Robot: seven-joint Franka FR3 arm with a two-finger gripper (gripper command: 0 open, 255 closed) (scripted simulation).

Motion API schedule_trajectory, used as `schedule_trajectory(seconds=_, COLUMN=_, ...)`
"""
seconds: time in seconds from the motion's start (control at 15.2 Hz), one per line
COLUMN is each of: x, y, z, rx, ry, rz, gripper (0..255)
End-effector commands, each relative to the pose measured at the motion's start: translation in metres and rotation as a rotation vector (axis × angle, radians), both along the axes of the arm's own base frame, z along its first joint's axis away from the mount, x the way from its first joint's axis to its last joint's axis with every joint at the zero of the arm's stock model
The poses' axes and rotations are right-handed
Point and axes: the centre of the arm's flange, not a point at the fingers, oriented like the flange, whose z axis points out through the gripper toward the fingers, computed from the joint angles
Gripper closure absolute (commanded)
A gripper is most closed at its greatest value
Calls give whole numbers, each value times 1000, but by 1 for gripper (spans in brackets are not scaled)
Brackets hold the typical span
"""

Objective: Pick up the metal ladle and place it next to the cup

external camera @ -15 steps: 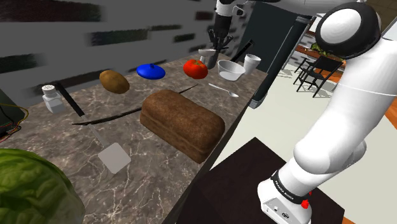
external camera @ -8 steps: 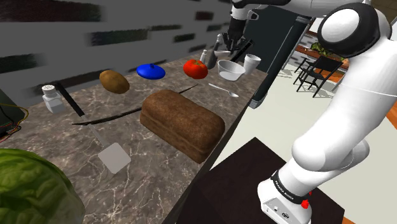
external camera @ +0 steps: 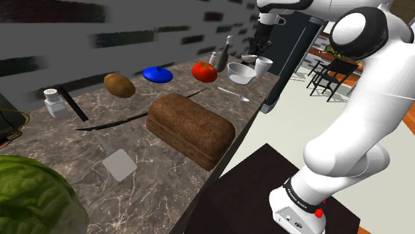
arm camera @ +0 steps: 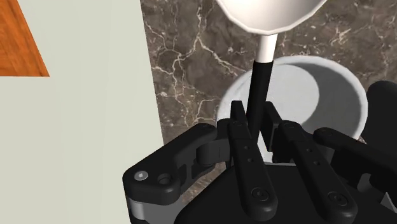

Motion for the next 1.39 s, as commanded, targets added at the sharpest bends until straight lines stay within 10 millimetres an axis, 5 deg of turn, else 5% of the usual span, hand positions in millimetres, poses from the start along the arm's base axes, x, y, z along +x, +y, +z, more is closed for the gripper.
schedule_trajectory(seconds=0.0, x=-6, y=-25, z=0, rx=0, ry=0, rz=1, gripper=255)
schedule_trajectory(seconds=0.86, x=-52, y=-200, z=0, rx=0, ry=0, rz=1, gripper=255)
schedule_trajectory(seconds=1.32, x=-52, y=-200, z=-36, rx=0, ry=0, rz=1, gripper=255)
